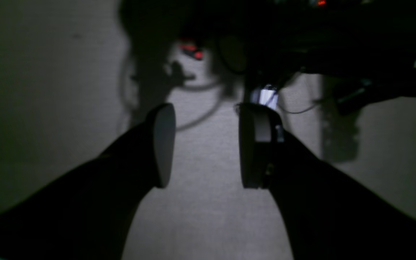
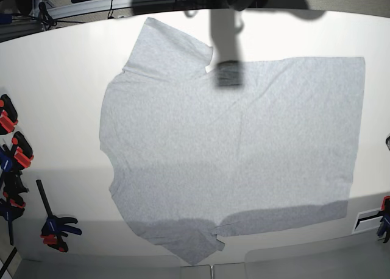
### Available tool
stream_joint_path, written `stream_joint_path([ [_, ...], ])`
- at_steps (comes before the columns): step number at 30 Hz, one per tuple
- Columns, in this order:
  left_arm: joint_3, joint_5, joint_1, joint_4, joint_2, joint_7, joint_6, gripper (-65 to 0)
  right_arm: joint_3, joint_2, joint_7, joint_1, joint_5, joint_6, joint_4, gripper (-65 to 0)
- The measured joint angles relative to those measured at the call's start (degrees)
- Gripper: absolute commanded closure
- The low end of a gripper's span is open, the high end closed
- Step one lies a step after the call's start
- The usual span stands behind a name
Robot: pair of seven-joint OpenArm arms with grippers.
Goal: Fold the T-shirt properly
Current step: 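Move both grippers from rest toward the shirt's shoulder corners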
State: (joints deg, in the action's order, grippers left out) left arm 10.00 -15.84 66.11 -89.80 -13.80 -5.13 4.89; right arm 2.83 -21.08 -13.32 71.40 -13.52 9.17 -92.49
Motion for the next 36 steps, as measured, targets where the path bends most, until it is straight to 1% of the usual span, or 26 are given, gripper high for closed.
stream_joint_path([
  [2, 2.2, -2.6, 2.7, -5.6, 0.0, -1.8, 0.0, -26.1, 1.8, 0.1, -2.4, 1.6, 0.0, 0.2, -5.7, -32.5],
  [4, 4.1, -3.2, 4.0, -10.4, 0.0, -2.7, 0.0, -26.1, 3.1, 0.2, -4.3, 1.6, -0.1, 0.3, -10.4, -32.5],
  [6, 5.7, -3.4, 3.8, -14.0, 0.0, -3.9, 0.0, -26.0, 3.9, 0.1, -4.7, 0.2, 0.0, 0.2, -13.8, -32.5],
  [9, 7.1, -3.5, 2.7, -18.2, -0.1, -4.0, 0.0, -26.0, 4.0, 0.1, -6.8, -4.2, 0.0, 0.5, -17.5, -32.5],
  [11, 7.3, -3.4, 1.0, -19.9, -0.1, -4.1, 0.0, -26.1, 4.0, 0.2, -10.4, -6.9, -0.3, 1.2, -19.8, -32.4],
  [12, 7.3, -3.4, -0.4, -20.5, -0.1, -4.3, -0.1, -26.0, 4.0, 0.2, -12.2, -8.0, -0.2, 1.8, -20.9, -32.4],
  [14, 7.3, -3.4, -3.7, -21.4, 0.0, -3.9, 0.0, -26.0, 4.0, 0.1, -13.3, -10.1, 0.0, 3.9, -22.9, -32.4],
  [16, 7.3, -3.4, -6.7, -21.9, 0.0, -3.5, 0.0, -26.0, 4.0, 0.1, -13.7, -12.3, 0.0, 6.7, -25.1, -32.4],
  [18, 7.3, -3.3, -9.3, -21.9, 0.0, -3.9, 0.0, -26.1, 4.0, 0.1, -13.8, -14.5, -0.1, 10.3, -26.8, -32.4],
  [20, 7.3, -3.3, -11.6, -21.8, 0.0, -3.8, 0.0, -26.1, 4.0, 0.1, -14.6, -16.2, 0.0, 15.2, -28.4, -32.0],
  [22, 7.3, -3.3, -13.5, -21.8, 0.0, -3.8, 0.2, -26.1, 4.0, -0.2, -16.5, -16.6, 0.1, 21.4, -30.8, -31.8],
  [24, 7.3, -3.4, -14.0, -21.8, 0.3, -3.7, 0.2, -26.1, 4.0, -0.3, -17.5, -16.5, 0.2, 26.7, -32.8, -31.8],
  [26, 7.4, -3.2, -14.0, -21.8, 2.1, -3.7, 0.0, -26.1, 3.9, -0.8, -17.4, -16.9, 0.1, 29.4, -34.2, -31.8],
  [29, 7.3, -3.1, -14.6, -21.8, 5.6, -3.0, 0.2, -26.1, 2.8, -2.3, -17.9, -20.4, 0.1, 29.7, -35.6, -31.8],
  [31, 7.3, -1.7, -15.8, -21.8, 6.8, -3.1, 0.5, -26.1, 1.5, -2.7, -21.1, -23.7, 0.5, 29.6, -35.8, -31.8],
  [34, 7.3, 1.1, -18.7, -21.8, 6.9, -6.8, 0.4, -26.1, -2.2, -2.7, -26.3, -26.9, 1.3, 28.8, -35.8, -31.8],
  [35, 7.3, 1.7, -19.4, -21.8, 6.8, -8.1, 0.5, -26.1, -3.7, -2.7, -27.1, -27.6, 1.4, 28.6, -35.8, -31.8],
  [36, 7.4, 2.8, -20.2, -21.8, 6.6, -9.8, 0.5, -26.1, -5.7, -2.6, -27.5, -28.3, 3.0, 28.6, -35.7, -31.8],
])
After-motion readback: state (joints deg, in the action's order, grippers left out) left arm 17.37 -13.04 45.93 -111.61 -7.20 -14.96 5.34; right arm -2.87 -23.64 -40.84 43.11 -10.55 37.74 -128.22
